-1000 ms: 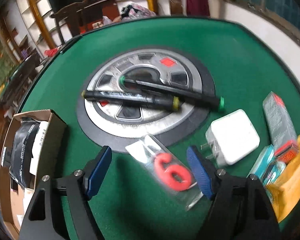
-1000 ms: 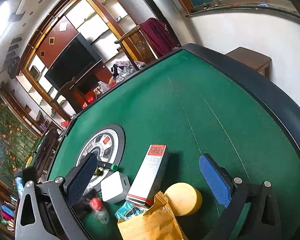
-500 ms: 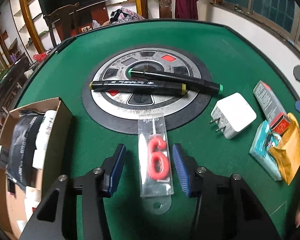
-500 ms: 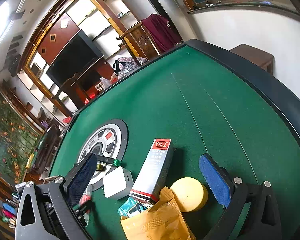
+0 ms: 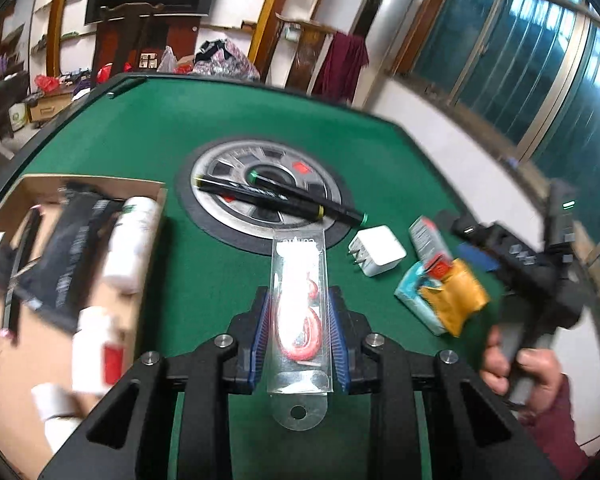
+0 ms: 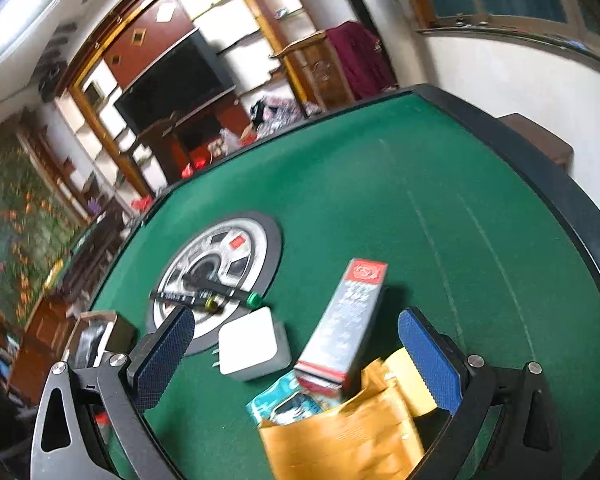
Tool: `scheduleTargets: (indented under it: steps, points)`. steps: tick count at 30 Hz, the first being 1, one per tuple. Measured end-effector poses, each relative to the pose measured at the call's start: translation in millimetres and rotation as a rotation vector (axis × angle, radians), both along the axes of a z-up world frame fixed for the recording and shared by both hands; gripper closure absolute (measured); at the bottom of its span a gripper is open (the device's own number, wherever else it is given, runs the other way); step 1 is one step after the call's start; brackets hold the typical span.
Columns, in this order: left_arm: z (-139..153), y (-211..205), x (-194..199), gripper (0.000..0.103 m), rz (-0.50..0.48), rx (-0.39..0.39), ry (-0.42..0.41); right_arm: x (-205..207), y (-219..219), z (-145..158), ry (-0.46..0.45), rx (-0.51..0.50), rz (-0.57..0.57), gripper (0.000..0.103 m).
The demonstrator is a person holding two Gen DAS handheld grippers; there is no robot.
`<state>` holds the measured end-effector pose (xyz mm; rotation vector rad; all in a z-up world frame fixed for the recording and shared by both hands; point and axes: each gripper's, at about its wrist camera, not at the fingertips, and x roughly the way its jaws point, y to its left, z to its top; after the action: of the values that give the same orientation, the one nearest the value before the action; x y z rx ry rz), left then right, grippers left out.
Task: Organize objects
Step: 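Grasp the red number candle pack with the left tool and lift it, then carry the candle pack to the tray with the left tool while the right tool grasps the white charger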
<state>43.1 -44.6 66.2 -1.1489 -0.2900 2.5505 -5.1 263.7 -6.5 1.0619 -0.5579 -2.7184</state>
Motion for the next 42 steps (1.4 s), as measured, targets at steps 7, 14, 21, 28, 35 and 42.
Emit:
scheduleTargets:
  steps: [7,14,21,28,35,42]
  points:
    - [14,-58,34,0.076,0.048,0.041,0.069,-20,-61,12,-0.080,0.185,0.180,0.000]
    - [5,-101,46,0.076,0.125,0.074,0.053,-50,-107,-10,-0.198,0.463,0.245,0.004]
    - [-1,-128,51,0.076,0.181,0.097,0.043,-56,-109,-38,-0.298,0.472,0.236,0.032]
    - [1,-146,65,0.076,0.217,0.091,0.054,-33,-91,-22,-0.248,0.336,0.205,0.032]
    - [4,-173,78,0.076,0.283,0.022,0.054,-2,-108,16,-0.184,0.242,0.267,0.032]
    - [-11,-205,66,0.076,0.342,-0.065,-0.005,21,-183,41,-0.150,0.161,0.447,0.032]
